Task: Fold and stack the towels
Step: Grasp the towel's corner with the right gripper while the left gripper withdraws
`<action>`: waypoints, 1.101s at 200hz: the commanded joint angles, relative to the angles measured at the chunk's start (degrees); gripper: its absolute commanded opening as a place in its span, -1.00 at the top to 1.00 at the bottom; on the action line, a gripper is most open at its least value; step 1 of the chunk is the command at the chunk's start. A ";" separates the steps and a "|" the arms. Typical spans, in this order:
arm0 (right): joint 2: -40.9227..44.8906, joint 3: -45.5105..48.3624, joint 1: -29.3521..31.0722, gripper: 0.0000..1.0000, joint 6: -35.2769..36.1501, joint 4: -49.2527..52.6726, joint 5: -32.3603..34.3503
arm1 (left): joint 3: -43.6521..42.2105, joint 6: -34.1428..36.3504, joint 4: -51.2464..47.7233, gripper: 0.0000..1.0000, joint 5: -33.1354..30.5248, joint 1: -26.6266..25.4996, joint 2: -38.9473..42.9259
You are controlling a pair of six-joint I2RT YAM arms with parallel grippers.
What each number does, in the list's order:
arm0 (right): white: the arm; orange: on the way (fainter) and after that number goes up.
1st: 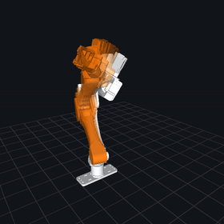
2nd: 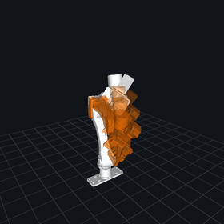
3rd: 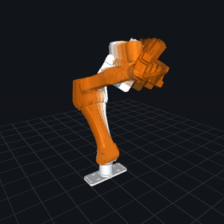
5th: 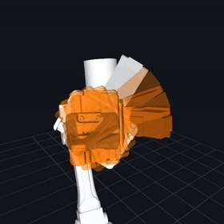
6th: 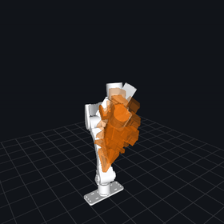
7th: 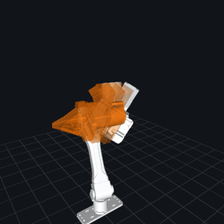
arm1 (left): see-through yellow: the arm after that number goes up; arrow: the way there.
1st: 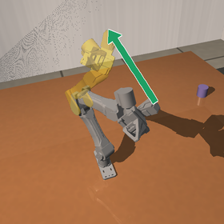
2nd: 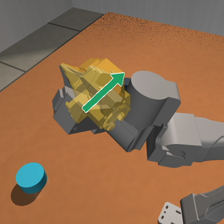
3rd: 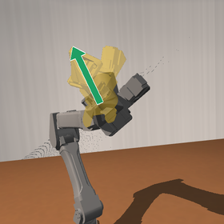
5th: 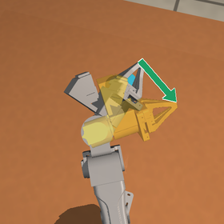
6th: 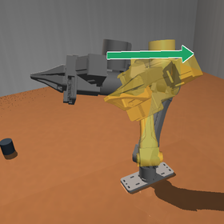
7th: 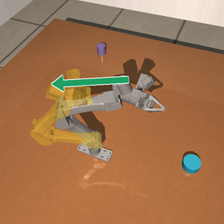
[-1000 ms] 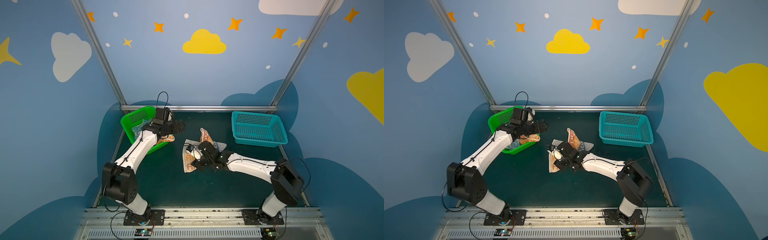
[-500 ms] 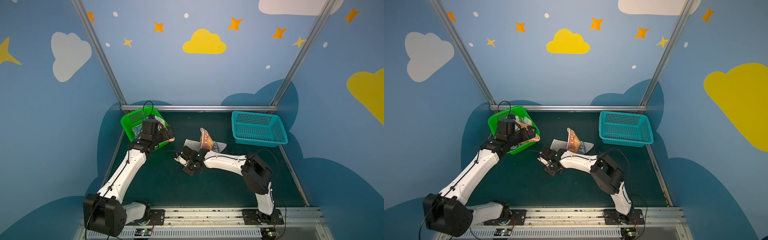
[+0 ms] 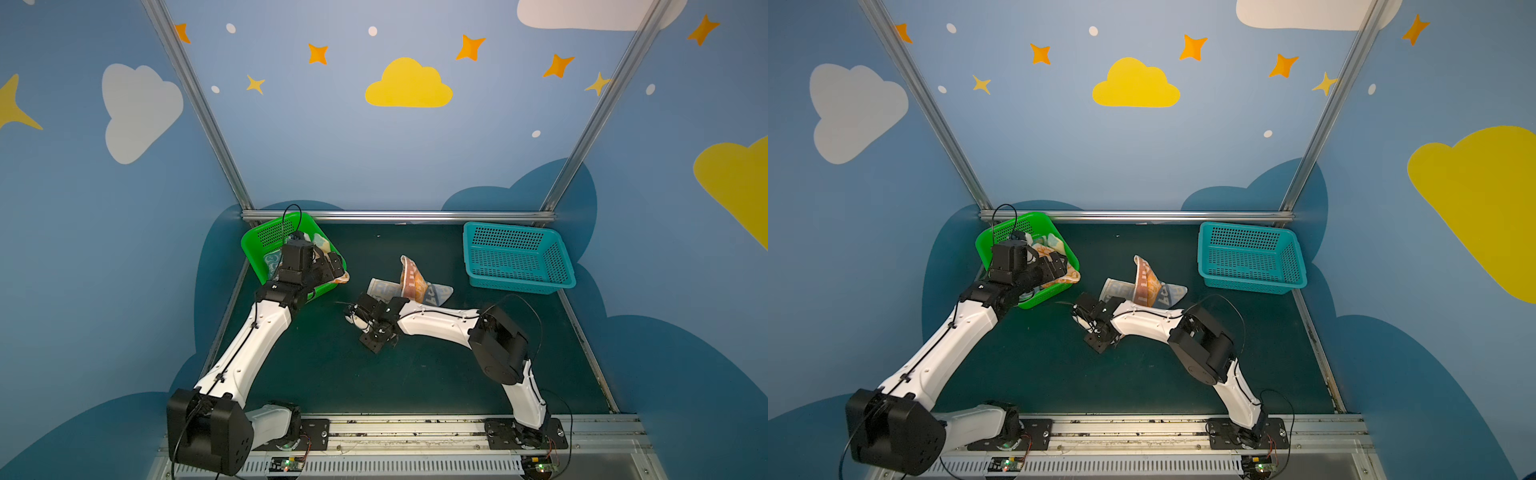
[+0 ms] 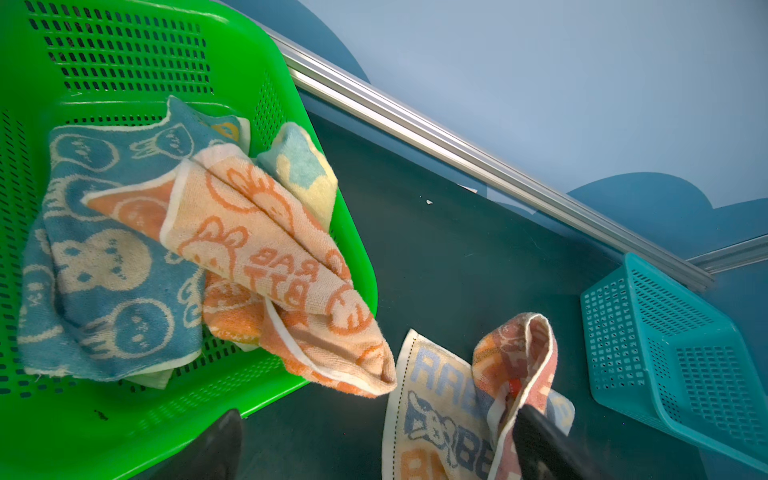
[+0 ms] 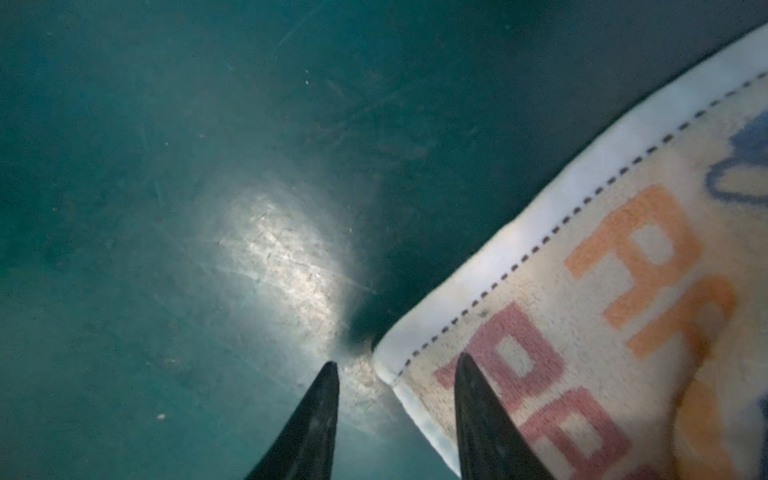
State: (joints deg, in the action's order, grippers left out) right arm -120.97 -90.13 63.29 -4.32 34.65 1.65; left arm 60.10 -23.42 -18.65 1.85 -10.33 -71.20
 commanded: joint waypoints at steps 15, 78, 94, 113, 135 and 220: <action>-2.69 -2.26 0.41 0.23 -3.41 2.68 1.10 | -1.94 -0.72 0.89 -1.00 -0.67 0.83 2.60; -4.21 -2.00 -0.10 0.21 -6.93 3.41 2.78 | -2.91 -0.88 1.32 -1.00 -0.51 1.14 3.52; -4.77 -2.07 -0.39 0.22 -7.41 3.83 2.93 | -3.04 -0.94 1.41 -1.00 -0.52 1.18 3.60; -5.16 -2.33 -0.45 0.27 -7.55 4.63 3.29 | -3.15 -0.85 1.43 -1.00 -0.61 1.23 3.65; -5.50 -2.31 -0.58 0.38 -7.64 5.25 3.71 | -3.29 -0.84 1.43 -1.00 -0.69 1.44 3.79; -7.35 -3.52 -1.04 0.92 -8.62 8.15 5.34 | -3.86 -0.67 1.95 -1.00 -0.42 1.71 4.04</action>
State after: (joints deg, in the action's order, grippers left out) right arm -124.99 -94.39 63.02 -11.75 38.83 6.52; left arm 56.86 -24.27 -17.76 1.83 -8.99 -68.14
